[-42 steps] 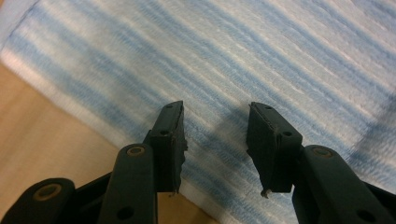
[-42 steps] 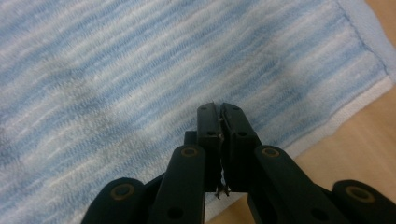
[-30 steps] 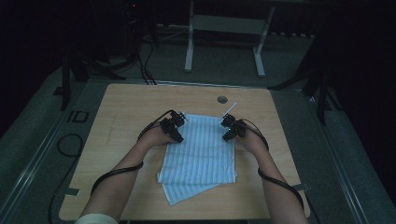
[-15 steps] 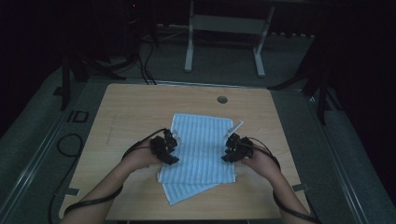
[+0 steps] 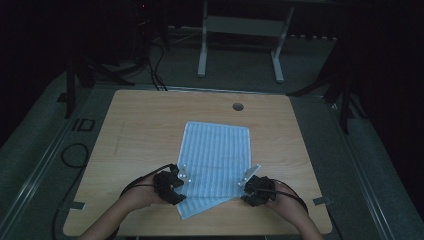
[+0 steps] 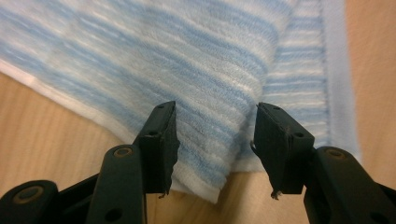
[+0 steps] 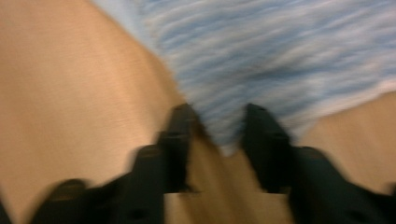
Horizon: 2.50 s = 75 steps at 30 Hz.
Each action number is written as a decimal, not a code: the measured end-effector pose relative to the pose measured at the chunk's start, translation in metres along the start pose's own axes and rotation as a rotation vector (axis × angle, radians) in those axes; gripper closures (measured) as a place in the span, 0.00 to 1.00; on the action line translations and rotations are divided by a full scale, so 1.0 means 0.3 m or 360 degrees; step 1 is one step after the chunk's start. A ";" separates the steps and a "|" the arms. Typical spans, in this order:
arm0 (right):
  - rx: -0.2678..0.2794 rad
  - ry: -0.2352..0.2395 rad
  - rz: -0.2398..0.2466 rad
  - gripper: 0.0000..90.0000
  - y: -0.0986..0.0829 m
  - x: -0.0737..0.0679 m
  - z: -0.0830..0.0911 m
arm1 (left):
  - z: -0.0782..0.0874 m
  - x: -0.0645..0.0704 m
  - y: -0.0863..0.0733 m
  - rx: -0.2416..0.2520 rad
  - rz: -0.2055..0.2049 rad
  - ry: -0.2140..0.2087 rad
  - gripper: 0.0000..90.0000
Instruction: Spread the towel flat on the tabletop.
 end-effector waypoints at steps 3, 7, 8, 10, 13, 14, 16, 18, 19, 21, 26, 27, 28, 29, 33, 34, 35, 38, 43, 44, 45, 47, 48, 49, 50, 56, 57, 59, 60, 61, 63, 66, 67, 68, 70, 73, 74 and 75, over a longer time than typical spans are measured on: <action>-0.0002 0.0020 -0.0043 0.93 0.005 0.015 0.010 | -0.002 -0.002 0.002 0.0010 -0.0002 0.0021 0.58; 0.0068 0.0019 -0.0033 0.95 0.029 0.026 0.063 | 0.030 -0.018 0.012 0.0079 0.0055 0.0028 0.85; 0.0078 0.0026 -0.0035 0.95 0.035 0.030 0.074 | 0.030 -0.018 0.012 0.0079 0.0055 0.0028 0.90; 0.0140 -0.0004 -0.0038 0.95 0.068 0.053 0.116 | 0.072 -0.057 0.028 0.0137 0.0116 0.0040 0.95; 0.0183 -0.0026 -0.0047 0.95 0.096 0.077 0.138 | 0.095 -0.083 0.039 0.0147 0.0123 0.0065 0.95; 0.0183 -0.0026 -0.0047 0.95 0.096 0.077 0.138 | 0.095 -0.083 0.039 0.0147 0.0123 0.0065 0.95; 0.0210 -0.0061 -0.0074 0.96 0.149 0.133 0.154 | 0.126 -0.137 0.060 0.0157 0.0143 0.0141 0.95; 0.0212 -0.0060 -0.0101 0.95 0.183 0.170 0.155 | 0.138 -0.176 0.072 0.0171 0.0184 0.0197 0.95; 0.0221 -0.0079 -0.0114 0.96 0.200 0.191 0.153 | 0.139 -0.198 0.077 0.0159 0.0189 0.0222 0.95; 0.0204 -0.0082 -0.0148 0.95 0.234 0.233 0.144 | 0.130 -0.241 0.086 0.0156 0.0241 0.0239 0.95; 0.0162 -0.0113 -0.0207 0.95 0.297 0.303 0.111 | 0.086 -0.310 0.102 0.0107 0.0288 0.0235 0.95; 0.0153 -0.0102 -0.0229 0.95 0.309 0.318 0.101 | 0.055 -0.330 0.106 0.0089 0.0315 0.0208 0.95; 0.0110 -0.0089 -0.0266 0.95 0.327 0.347 0.069 | 0.044 -0.337 0.105 0.0078 0.0322 0.0209 0.94; 0.0097 -0.0088 -0.0283 0.93 0.331 0.358 0.056 | 0.029 -0.344 0.103 0.0076 0.0355 0.0211 0.93; 0.0038 -0.0153 -0.0398 0.74 0.328 0.409 0.009 | 0.030 -0.330 0.095 0.0089 0.0381 0.0218 0.74; 0.0043 -0.0131 -0.0427 0.71 0.321 0.415 0.013 | 0.039 -0.313 0.094 0.0099 0.0363 0.0212 0.67; 0.0065 -0.0104 -0.0439 0.67 0.313 0.413 0.022 | 0.048 -0.293 0.093 0.0093 0.0337 0.0220 0.64; 0.0114 -0.0094 -0.0415 0.64 0.288 0.381 0.063 | 0.069 -0.219 0.085 0.0122 0.0281 0.0177 0.56; 0.0137 -0.0017 -0.0327 0.64 0.222 0.266 0.072 | 0.059 -0.103 0.060 0.0105 0.0187 0.0115 0.56; 0.0116 -0.0022 -0.0298 0.64 0.208 0.248 0.059 | 0.060 -0.085 0.055 0.0120 0.0186 0.0100 0.53; 0.0103 -0.0039 -0.0282 0.64 0.196 0.235 0.046 | 0.062 -0.070 0.050 0.0131 0.0193 0.0082 0.53; 0.0079 -0.0028 -0.0275 0.64 0.174 0.216 0.021 | 0.070 -0.042 0.043 0.0158 0.0203 0.0077 0.53; 0.0073 -0.0025 -0.0267 0.64 0.166 0.211 0.010 | 0.073 -0.028 0.041 0.0188 0.0219 0.0065 0.53; 0.0064 -0.0027 -0.0263 0.65 0.157 0.210 0.000 | 0.073 -0.014 0.041 0.0192 0.0206 0.0052 0.53; 0.0064 -0.0027 -0.0263 0.65 0.157 0.210 0.000 | 0.073 -0.014 0.041 0.0192 0.0206 0.0052 0.53; 0.0002 -0.0031 -0.0267 0.79 0.118 0.199 -0.052 | 0.027 0.045 0.044 0.0142 0.0143 0.0004 0.56; 0.0032 -0.0020 -0.0269 0.82 0.113 0.196 -0.052 | 0.004 0.050 0.042 0.0121 0.0150 -0.0016 0.56; 0.0020 -0.0013 -0.0268 0.94 0.096 0.177 -0.045 | -0.013 0.054 0.041 0.0082 0.0139 -0.0005 0.58; 0.0034 -0.0016 -0.0263 0.95 0.089 0.168 -0.044 | -0.022 0.059 0.041 0.0065 0.0126 -0.0011 0.61; 0.0041 -0.0016 -0.0258 0.96 0.081 0.159 -0.042 | -0.030 0.066 0.041 0.0064 0.0105 0.0004 0.65; 0.0042 -0.0020 -0.0245 0.97 0.074 0.151 -0.039 | -0.029 0.068 0.045 0.0072 0.0103 0.0011 0.68; 0.0048 -0.0031 -0.0215 0.97 0.039 0.115 -0.006 | -0.026 0.077 0.052 0.0055 0.0083 0.0032 0.95; 0.0048 -0.0031 -0.0215 0.97 0.039 0.115 -0.006 | -0.022 0.083 0.054 0.0050 0.0065 0.0022 0.95; 0.0054 -0.0024 -0.0222 0.97 0.033 0.106 0.006 | -0.012 0.095 0.057 0.0061 0.0056 -0.0002 0.96; 0.0090 -0.0022 -0.0217 0.97 0.011 0.075 0.052 | 0.004 0.119 0.061 0.0055 0.0018 -0.0056 0.96; 0.0123 0.0038 -0.0217 0.97 -0.053 -0.008 0.116 | 0.021 0.167 0.060 0.0069 -0.0017 -0.0165 0.95; 0.0123 0.0038 -0.0217 0.97 -0.053 -0.008 0.116 | 0.027 0.184 0.058 0.0076 -0.0036 -0.0185 0.95; 0.0105 0.0060 -0.0217 0.96 -0.074 -0.034 0.123 | 0.033 0.199 0.056 0.0078 -0.0030 -0.0213 0.95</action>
Point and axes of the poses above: each handheld gripper's, and its own axes: z roughly backward along the jaws, y roughly out of its top, x roughly to its right, the point moved 2 cm from there along -z, roughly forward along the jaws, and after that the axes turned 8 degrees about -z, right-handed, at the moved point
